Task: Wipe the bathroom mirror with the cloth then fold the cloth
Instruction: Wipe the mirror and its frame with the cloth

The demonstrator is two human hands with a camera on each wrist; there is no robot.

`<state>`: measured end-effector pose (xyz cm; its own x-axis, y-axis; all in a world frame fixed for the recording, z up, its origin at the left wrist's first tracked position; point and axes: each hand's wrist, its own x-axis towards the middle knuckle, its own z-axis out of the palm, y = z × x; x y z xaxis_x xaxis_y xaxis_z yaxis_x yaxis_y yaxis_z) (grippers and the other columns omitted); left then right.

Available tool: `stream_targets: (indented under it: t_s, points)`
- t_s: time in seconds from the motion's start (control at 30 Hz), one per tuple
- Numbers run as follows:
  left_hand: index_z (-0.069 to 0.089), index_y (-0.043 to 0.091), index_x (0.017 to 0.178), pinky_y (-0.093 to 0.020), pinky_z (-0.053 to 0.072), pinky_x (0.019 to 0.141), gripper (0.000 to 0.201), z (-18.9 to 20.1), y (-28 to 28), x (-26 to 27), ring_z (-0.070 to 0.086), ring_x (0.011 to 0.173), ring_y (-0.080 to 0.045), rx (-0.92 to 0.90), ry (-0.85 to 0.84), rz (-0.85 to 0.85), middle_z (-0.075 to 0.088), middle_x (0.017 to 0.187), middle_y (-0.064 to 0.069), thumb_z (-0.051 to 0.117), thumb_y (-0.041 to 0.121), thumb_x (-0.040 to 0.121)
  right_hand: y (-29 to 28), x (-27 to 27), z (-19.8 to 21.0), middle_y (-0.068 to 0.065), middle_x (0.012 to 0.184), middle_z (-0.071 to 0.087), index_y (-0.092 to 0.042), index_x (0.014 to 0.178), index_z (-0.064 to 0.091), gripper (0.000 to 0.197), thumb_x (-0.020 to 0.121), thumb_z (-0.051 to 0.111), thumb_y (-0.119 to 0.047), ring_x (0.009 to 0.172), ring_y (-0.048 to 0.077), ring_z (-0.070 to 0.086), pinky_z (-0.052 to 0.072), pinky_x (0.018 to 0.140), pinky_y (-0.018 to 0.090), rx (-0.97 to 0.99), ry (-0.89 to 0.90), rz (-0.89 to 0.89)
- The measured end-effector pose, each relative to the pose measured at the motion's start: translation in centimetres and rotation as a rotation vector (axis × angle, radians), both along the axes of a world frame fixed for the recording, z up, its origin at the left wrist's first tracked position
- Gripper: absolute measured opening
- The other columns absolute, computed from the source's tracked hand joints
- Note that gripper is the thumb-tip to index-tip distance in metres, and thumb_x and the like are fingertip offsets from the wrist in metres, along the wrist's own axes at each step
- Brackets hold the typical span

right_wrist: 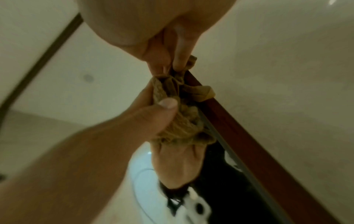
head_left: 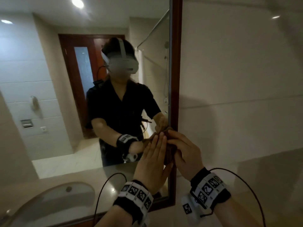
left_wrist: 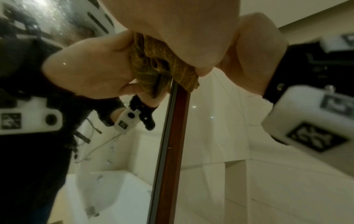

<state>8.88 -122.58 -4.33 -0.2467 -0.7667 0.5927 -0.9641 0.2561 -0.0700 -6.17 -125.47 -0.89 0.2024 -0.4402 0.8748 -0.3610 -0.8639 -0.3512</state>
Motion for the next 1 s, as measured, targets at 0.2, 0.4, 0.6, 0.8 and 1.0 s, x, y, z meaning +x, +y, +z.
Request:
stream_targets:
  t_s: [0.2,0.4,0.6,0.8,1.0]
  points:
    - [0.005,0.009,0.155,-0.038,0.007,0.120,0.076,0.2,-0.3,-3.1,-0.005,0.151,-0.022,-0.031,0.045,0.186,-0.004,0.164,-0.007,0.039,0.044,0.097,-3.4,-1.2,5.7,-0.003,0.095,0.056,-0.014,0.100,0.059,0.013,0.091,0.055,-0.022,0.071,0.010,0.054,0.042,0.064,0.020,0.012,-0.246,-0.186]
    - [0.004,0.005,0.155,-0.044,0.013,0.119,0.072,2.3,-0.7,-4.7,-0.004,0.151,-0.025,-0.040,0.067,0.295,-0.007,0.163,-0.012,0.037,0.036,0.098,-7.0,-1.8,7.8,-0.009,0.054,0.041,-0.017,0.082,0.050,0.038,0.097,0.025,-0.042,0.050,0.015,0.046,0.033,0.050,0.027,-0.011,0.115,-0.166]
    - [0.002,0.008,0.155,-0.044,0.004,0.122,0.071,11.5,-2.1,-4.9,-0.011,0.150,-0.022,-0.209,0.097,0.292,-0.009,0.163,-0.010,0.037,0.032,0.098,-7.8,-1.8,8.3,-0.006,0.057,0.052,-0.018,0.082,0.049,0.040,0.095,0.025,-0.047,0.050,0.018,0.051,0.034,0.049,0.029,-0.014,0.105,-0.026]
    - [0.002,0.008,0.155,-0.045,0.004,0.122,0.069,12.5,-2.3,-4.3,-0.011,0.150,-0.023,-0.277,0.067,0.245,-0.009,0.163,-0.010,0.036,0.029,0.098,-7.6,-0.9,7.6,-0.010,0.059,0.050,-0.019,0.083,0.046,0.035,0.095,0.028,-0.046,0.051,0.013,0.050,0.034,0.050,0.027,-0.016,0.036,-0.043]
    - [0.019,0.010,0.154,-0.047,0.016,0.117,0.077,-4.4,0.2,-1.1,0.013,0.150,-0.027,0.004,-0.211,0.230,0.000,0.164,-0.009,0.051,0.034,0.089,-7.6,-0.8,7.2,-0.009,0.051,0.033,-0.021,0.076,0.038,0.033,0.097,0.028,-0.044,0.045,0.012,0.039,0.027,0.047,0.026,-0.048,0.022,-0.099]
